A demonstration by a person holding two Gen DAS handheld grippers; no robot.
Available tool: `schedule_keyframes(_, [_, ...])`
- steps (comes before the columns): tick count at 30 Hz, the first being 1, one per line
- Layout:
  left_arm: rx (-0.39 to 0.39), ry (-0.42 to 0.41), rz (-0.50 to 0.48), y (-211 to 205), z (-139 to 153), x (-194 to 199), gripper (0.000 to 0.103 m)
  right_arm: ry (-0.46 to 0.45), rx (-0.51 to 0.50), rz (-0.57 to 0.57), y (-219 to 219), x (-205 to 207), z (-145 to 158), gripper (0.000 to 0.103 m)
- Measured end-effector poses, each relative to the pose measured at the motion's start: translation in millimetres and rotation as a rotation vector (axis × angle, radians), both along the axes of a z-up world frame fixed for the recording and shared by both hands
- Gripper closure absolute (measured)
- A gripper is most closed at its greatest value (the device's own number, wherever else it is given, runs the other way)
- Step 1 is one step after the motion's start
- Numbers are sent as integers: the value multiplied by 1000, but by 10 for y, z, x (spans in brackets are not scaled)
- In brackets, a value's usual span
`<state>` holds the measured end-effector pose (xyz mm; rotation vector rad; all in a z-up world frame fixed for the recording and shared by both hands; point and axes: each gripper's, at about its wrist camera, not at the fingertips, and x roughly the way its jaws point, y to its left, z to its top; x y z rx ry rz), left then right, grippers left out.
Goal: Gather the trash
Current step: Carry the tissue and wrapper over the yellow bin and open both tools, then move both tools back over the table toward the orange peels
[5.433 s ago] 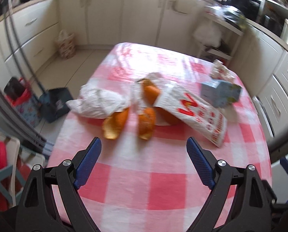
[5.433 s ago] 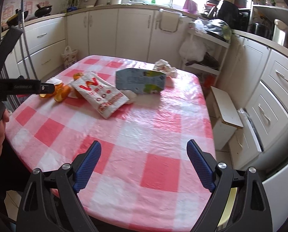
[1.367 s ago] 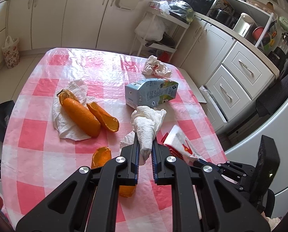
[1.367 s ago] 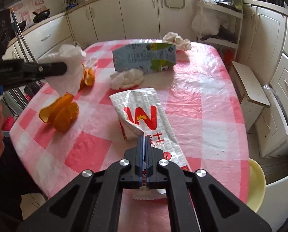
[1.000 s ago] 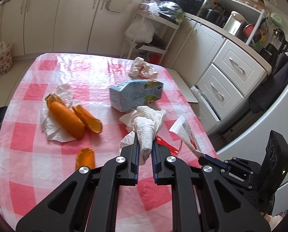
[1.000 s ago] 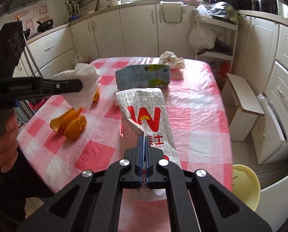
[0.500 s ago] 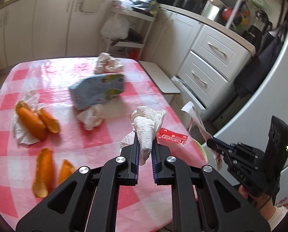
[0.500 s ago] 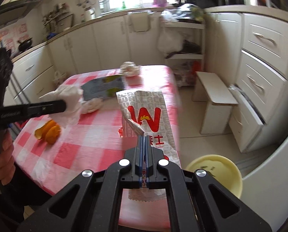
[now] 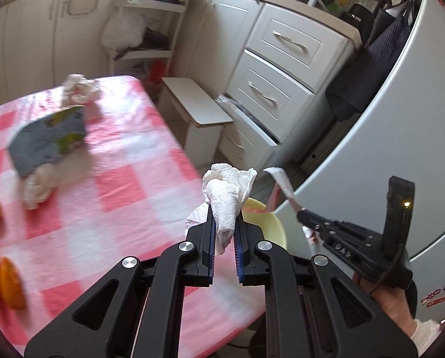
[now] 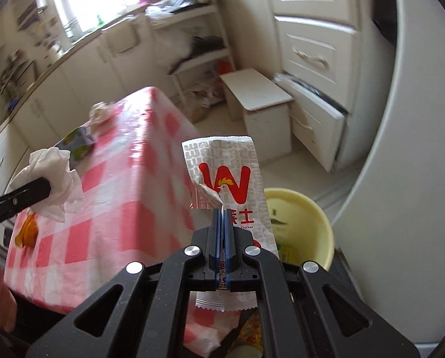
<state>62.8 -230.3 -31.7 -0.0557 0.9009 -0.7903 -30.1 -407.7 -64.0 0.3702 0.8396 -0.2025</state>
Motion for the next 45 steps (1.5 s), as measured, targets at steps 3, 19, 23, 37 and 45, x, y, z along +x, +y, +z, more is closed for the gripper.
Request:
schedule_keyframes(3, [10, 21, -37, -304, -88, -7, 92, 34, 38, -34, -124, 9, -140, 100])
schedule_keyframes(19, [155, 124, -138, -1429, -637, 130, 89, 10, 101, -194, -526, -159, -228, 57])
schedule_keyframes(23, [214, 117, -166, -1612, -720, 67, 55, -55, 64, -262, -619, -278, -84, 56])
schedule_keyframes(37, [214, -32, 22, -363, -161, 49, 40, -193, -2, -87, -96, -105, 265, 47])
schedule_keyframes(45, [260, -45, 397, 1652, -37, 299, 32, -256, -73, 192, 757, 58, 484, 40])
